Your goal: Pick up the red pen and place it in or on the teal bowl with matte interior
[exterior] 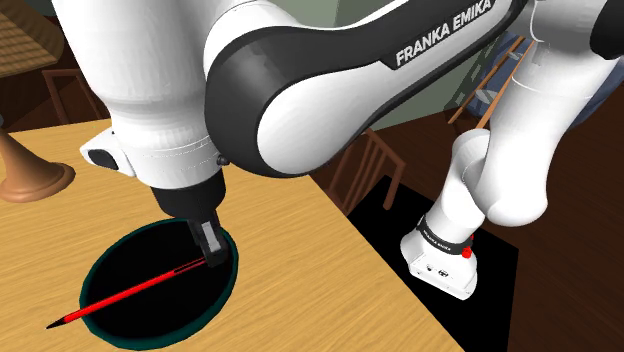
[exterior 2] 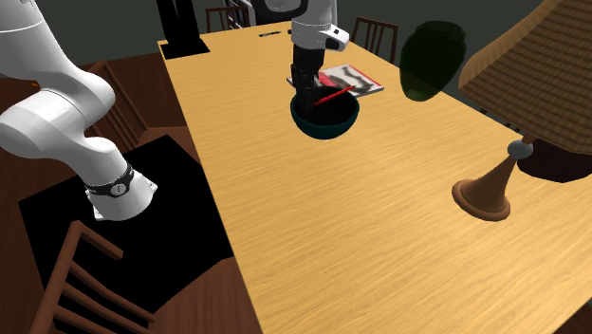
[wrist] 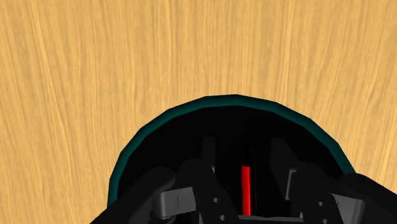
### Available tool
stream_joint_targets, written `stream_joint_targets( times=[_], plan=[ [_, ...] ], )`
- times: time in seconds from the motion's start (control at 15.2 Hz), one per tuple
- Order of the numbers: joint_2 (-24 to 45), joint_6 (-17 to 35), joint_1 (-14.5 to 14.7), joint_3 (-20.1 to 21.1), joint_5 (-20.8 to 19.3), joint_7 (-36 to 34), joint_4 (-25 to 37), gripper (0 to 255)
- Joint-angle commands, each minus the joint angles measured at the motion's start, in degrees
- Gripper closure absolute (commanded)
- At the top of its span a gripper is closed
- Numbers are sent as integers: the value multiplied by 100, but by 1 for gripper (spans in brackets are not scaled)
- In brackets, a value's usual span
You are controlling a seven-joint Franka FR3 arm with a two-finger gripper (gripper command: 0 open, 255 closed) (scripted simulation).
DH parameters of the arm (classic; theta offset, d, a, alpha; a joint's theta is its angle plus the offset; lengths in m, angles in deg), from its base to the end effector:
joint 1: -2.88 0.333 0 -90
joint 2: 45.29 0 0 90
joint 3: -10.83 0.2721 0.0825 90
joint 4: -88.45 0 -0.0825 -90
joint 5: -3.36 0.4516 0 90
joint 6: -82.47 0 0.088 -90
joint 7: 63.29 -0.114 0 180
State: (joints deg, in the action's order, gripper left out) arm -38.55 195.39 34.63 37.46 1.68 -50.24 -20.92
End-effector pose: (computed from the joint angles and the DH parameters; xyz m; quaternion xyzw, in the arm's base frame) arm 0.3383 0.5397 0.3579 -0.8086 -0.5878 0.0248 0.0037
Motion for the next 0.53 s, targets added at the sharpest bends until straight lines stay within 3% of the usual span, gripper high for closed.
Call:
stream_joint_targets(
  times=[0.0, 0.26, 0.46],
  plan=[
    [0, 0, 0, 0, 0, 0, 0, 0],
    [0, 0, 0, 0, 0, 0, 0, 0],
    [-109, -557, -13, 3, 56, 40, 459, 0]
  ],
)
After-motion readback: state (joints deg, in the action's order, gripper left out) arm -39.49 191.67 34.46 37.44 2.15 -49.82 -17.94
